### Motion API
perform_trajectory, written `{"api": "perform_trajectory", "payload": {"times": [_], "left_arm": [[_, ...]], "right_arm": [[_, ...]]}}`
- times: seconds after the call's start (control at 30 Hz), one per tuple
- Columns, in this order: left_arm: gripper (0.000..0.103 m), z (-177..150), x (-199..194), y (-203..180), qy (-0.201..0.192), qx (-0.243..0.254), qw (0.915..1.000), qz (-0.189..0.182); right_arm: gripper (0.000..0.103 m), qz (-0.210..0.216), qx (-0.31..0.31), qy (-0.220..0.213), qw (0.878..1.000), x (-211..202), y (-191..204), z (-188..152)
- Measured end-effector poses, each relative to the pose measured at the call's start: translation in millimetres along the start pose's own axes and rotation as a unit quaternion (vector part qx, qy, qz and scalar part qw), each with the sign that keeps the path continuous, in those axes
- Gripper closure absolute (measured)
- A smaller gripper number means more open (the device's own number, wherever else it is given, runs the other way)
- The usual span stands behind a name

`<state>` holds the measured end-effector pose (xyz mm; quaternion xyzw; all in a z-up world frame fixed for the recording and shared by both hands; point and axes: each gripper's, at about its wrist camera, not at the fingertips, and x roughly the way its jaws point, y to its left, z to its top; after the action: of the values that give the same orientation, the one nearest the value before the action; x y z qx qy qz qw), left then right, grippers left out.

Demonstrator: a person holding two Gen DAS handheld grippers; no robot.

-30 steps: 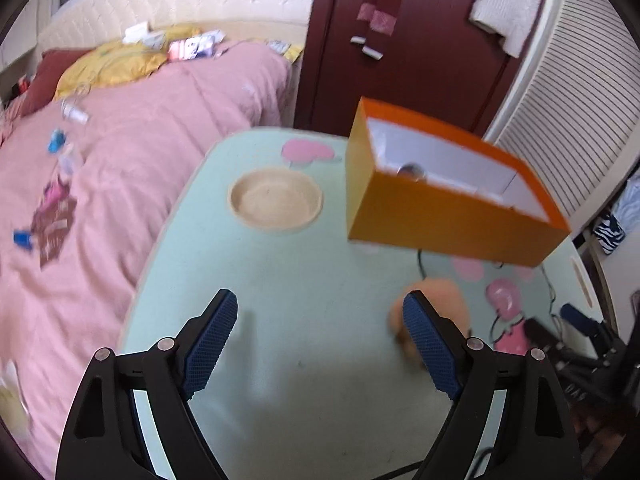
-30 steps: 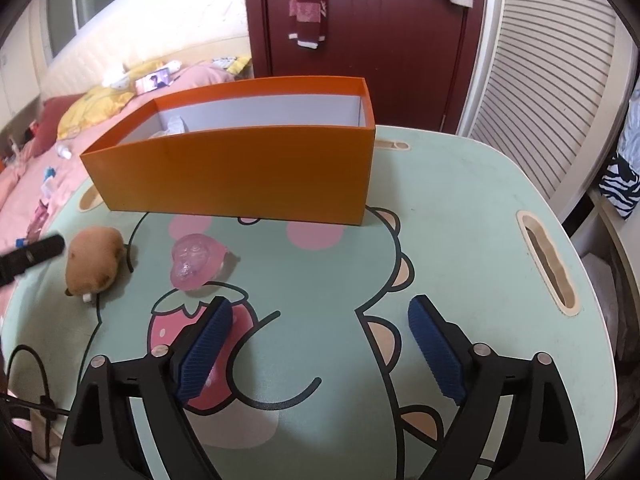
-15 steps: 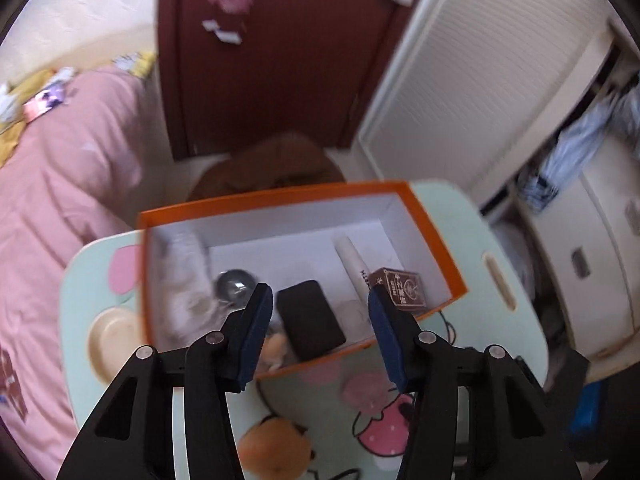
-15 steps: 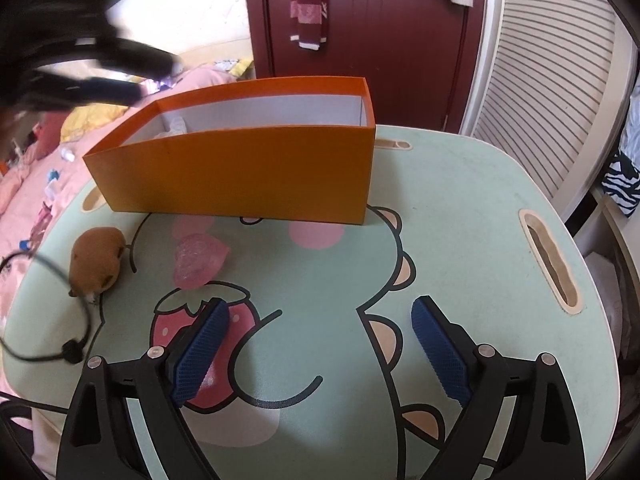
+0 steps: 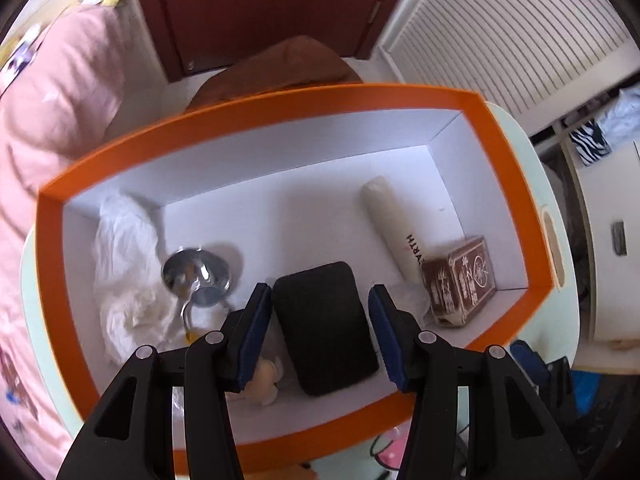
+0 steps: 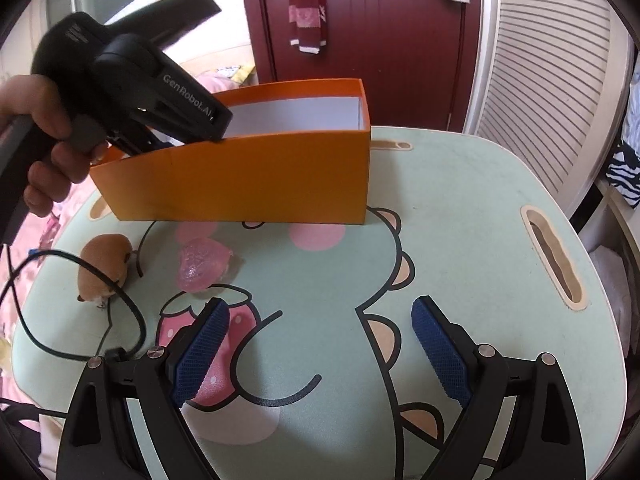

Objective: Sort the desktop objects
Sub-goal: 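Reach the left gripper into the box and grasp the black block, then lift the black block with red symbol out of the box, left gripper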

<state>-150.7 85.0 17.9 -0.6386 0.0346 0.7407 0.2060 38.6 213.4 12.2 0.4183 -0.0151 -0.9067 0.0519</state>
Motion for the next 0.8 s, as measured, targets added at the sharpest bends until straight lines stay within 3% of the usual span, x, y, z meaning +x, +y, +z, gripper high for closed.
{"api": "perform_trajectory", "payload": {"times": [0.07,0.27,0.53,0.8], "left_arm": [[0.057,-2,0,0,-0.002,0.0,0.9999,-0.012],[0.062,-20,-52,7,-0.087,-0.006,0.9951,-0.047],[0.062,-57,-119,22,-0.192,-0.021,0.9767,-0.093],[0.062,-117,-141,39,-0.22,-0.046,0.9691,-0.102]], "right_arm": [[0.01,0.001,0.001,0.0,1.0,1,0,1],[0.01,-0.001,0.0,-0.001,1.0,2,0,2],[0.01,-0.005,-0.003,0.001,1.0,3,1,1],[0.01,-0.014,-0.009,0.007,1.0,5,5,2]]}}
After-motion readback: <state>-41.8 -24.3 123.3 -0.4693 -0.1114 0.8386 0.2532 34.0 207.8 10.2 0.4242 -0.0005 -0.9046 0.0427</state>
